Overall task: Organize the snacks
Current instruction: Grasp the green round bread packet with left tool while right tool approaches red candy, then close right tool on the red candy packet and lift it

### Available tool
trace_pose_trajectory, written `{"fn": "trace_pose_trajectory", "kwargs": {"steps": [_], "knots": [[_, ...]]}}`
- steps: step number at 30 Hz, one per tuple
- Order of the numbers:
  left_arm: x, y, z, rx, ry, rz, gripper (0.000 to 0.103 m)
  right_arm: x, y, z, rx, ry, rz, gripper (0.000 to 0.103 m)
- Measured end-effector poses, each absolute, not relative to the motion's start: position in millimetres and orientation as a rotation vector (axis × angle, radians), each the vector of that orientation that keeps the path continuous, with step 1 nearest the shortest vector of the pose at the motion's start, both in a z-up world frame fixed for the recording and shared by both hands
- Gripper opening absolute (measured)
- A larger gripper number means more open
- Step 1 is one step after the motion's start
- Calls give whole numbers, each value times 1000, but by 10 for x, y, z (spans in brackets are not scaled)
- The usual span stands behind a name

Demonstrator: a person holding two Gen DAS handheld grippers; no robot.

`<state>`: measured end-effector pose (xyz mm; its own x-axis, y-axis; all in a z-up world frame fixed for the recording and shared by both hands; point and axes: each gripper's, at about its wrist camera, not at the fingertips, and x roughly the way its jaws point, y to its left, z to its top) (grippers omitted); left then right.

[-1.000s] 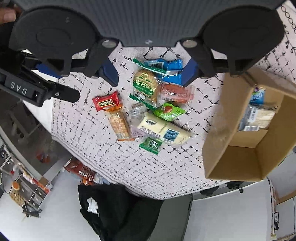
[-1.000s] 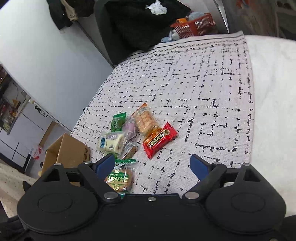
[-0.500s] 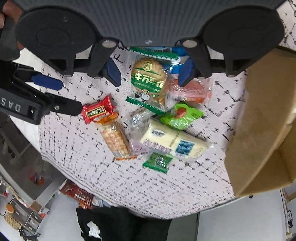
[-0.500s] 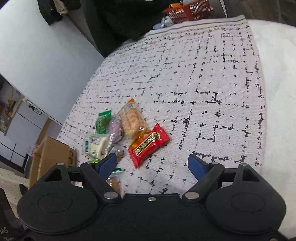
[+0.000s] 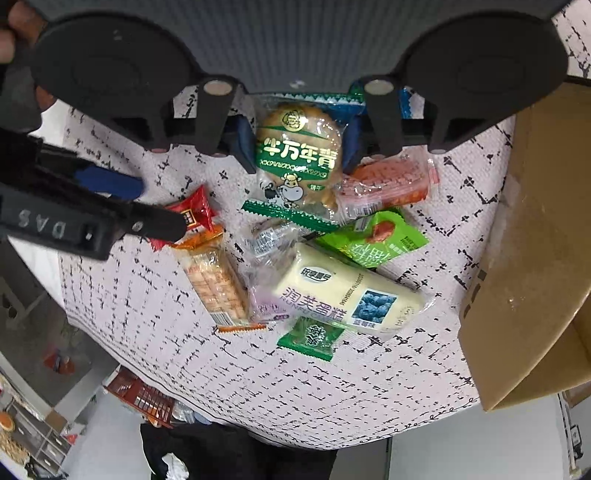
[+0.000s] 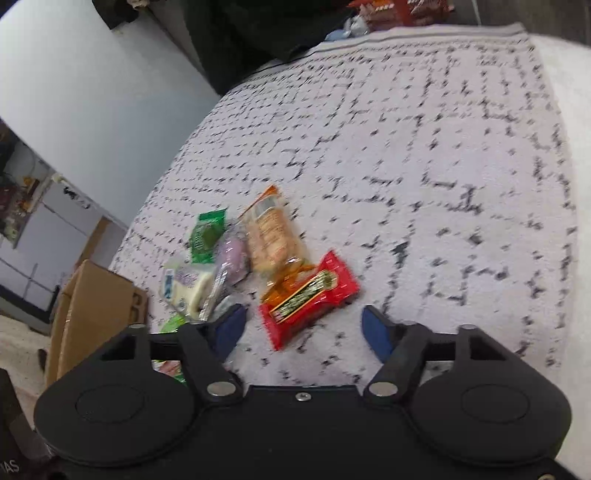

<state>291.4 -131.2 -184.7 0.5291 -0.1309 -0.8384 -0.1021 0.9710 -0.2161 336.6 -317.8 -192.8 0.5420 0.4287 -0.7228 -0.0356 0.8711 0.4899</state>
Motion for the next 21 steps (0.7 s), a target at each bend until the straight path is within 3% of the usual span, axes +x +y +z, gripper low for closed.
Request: {"fn": "trace_pose_trajectory", "kwargs": {"steps": [1,6,21], "knots": [[2911,-1301,-1832,-261,1012,-17,46,3370,-3181,-1938,467,972,300,55],[2857,-1252,-1715,-292,978,-23,46,3432,-3167,-1982,496,984,313,46],[2792,-1047,-1546,-329,932,12,46,3630,-3012,-1986,431,941,248,43]]}}
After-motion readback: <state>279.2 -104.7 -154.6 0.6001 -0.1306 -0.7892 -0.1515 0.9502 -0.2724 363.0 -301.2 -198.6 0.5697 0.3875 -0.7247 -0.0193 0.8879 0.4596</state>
